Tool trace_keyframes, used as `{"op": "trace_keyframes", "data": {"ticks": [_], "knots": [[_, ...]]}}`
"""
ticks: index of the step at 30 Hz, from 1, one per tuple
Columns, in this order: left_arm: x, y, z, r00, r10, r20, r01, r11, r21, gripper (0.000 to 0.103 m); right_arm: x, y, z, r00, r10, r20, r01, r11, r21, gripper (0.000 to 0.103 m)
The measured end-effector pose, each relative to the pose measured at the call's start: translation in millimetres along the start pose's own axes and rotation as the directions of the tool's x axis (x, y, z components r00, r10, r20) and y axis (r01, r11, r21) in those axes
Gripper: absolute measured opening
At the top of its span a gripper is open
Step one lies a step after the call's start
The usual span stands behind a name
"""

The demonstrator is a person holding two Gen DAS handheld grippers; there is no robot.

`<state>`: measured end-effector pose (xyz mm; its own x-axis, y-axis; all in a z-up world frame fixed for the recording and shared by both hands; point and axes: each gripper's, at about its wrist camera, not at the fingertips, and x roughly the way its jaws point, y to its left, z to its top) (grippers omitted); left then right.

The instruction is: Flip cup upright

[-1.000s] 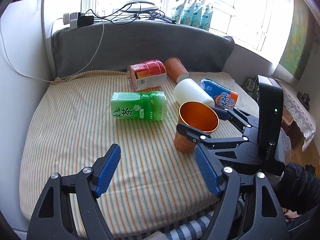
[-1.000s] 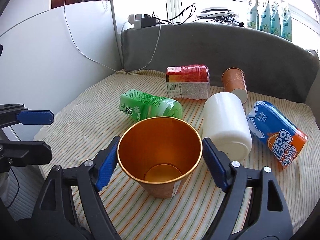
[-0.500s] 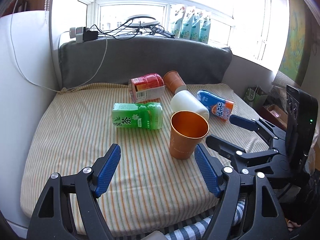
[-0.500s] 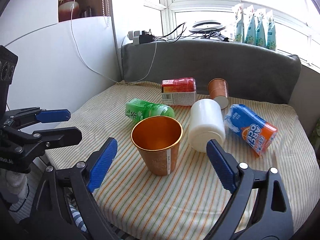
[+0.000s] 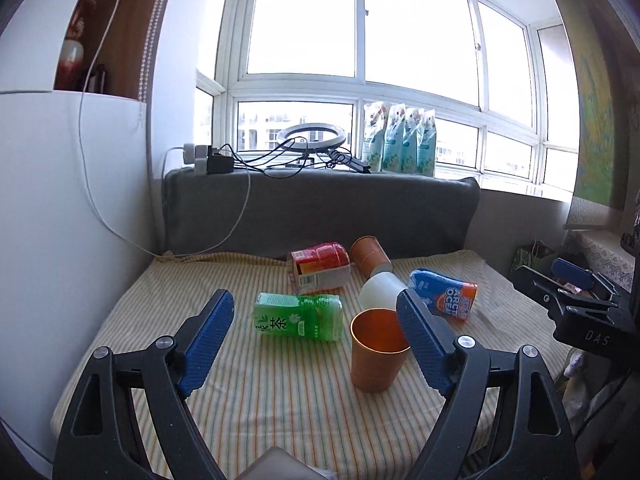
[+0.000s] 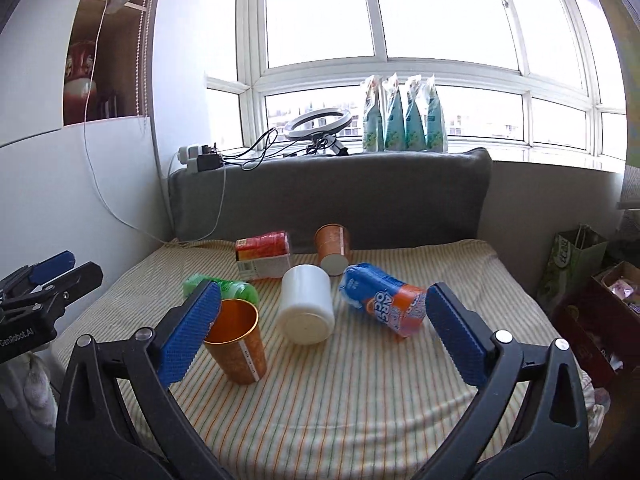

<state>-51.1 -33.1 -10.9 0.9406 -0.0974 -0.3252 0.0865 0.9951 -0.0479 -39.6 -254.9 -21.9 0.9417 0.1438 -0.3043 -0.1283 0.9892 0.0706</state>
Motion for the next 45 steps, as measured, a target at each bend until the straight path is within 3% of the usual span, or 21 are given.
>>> {"op": "trace_keyframes", "data": {"ticks": [5, 7, 45], "knots": [[-1, 0, -2, 1.000, 0.025, 0.017, -0.025, 1.000, 0.006, 0.085, -3, -8, -2, 1.000, -0.021, -0.006, 0.021, 1.000, 0.016, 0.103], [-2, 0, -5, 0.999, 0.035, 0.022, -0.035, 0.999, 0.007, 0.090, -5, -9, -2, 0.999, -0.033, -0.001, 0.033, 0.999, 0.018, 0.103], [-4, -10, -8, 0.999, 0.034, 0.007, -0.034, 0.999, 0.027, 0.090, -3, -13, -6, 0.999, -0.032, -0.012, 0.033, 0.998, 0.045, 0.103]]}}
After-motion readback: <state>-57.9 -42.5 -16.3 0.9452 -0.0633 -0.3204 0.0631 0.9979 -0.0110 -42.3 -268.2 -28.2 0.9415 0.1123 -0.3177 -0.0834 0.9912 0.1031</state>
